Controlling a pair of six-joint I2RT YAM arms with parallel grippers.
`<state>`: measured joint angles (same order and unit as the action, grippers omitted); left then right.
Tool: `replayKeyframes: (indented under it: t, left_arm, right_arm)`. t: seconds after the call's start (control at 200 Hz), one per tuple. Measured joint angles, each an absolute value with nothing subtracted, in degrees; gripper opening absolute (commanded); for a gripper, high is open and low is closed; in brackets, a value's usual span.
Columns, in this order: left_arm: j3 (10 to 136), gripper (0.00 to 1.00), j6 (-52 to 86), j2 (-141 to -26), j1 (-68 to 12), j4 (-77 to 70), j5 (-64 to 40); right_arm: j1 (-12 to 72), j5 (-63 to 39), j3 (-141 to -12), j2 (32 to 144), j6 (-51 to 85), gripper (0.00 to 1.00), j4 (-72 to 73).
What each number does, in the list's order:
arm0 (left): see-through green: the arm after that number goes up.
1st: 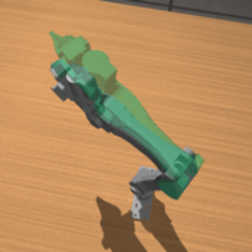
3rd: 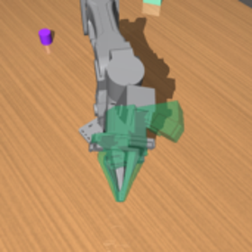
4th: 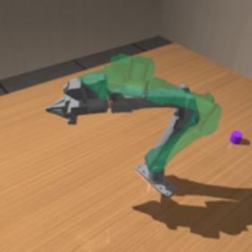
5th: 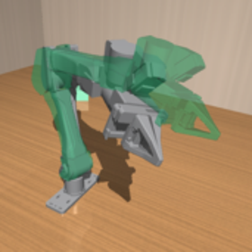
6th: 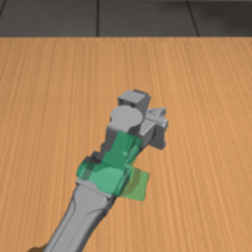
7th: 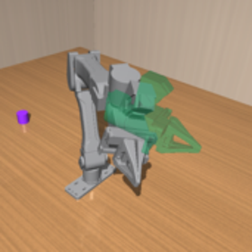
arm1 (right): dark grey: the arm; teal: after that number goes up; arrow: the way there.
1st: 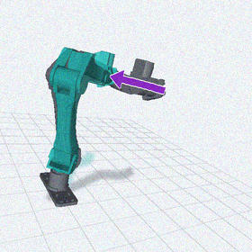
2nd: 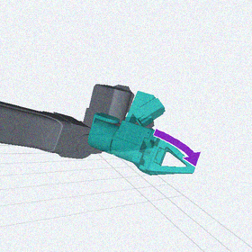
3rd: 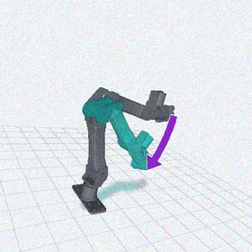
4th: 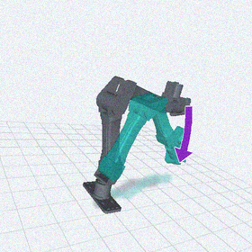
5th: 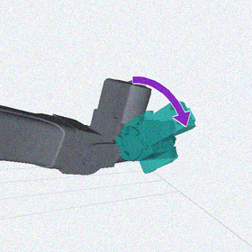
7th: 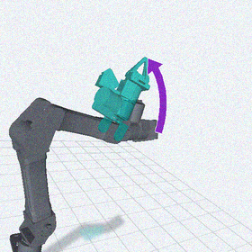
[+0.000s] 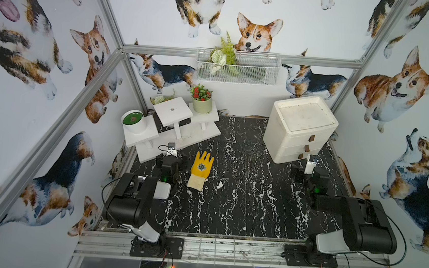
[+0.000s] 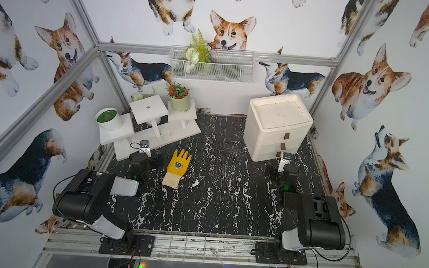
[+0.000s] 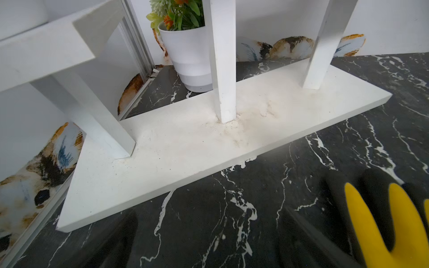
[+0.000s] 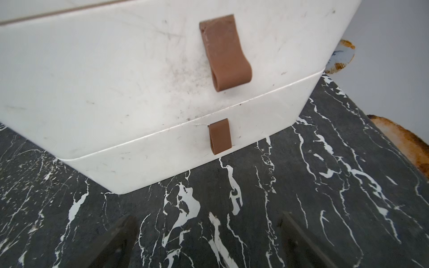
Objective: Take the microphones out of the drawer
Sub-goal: Move the storage box to the center of the board.
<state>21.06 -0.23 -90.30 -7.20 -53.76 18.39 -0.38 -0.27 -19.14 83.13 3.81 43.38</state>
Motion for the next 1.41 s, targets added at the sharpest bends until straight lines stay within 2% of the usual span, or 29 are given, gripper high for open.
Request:
replayKeyframes:
  t: [1.406]
  left_arm:
    - [21.45, 1.0, 0.23, -90.08, -6.13, -53.28, 16.91]
  right_arm:
    - [-1.61, -1.48, -19.18, 82.98, 4.51, 1.0, 43.44]
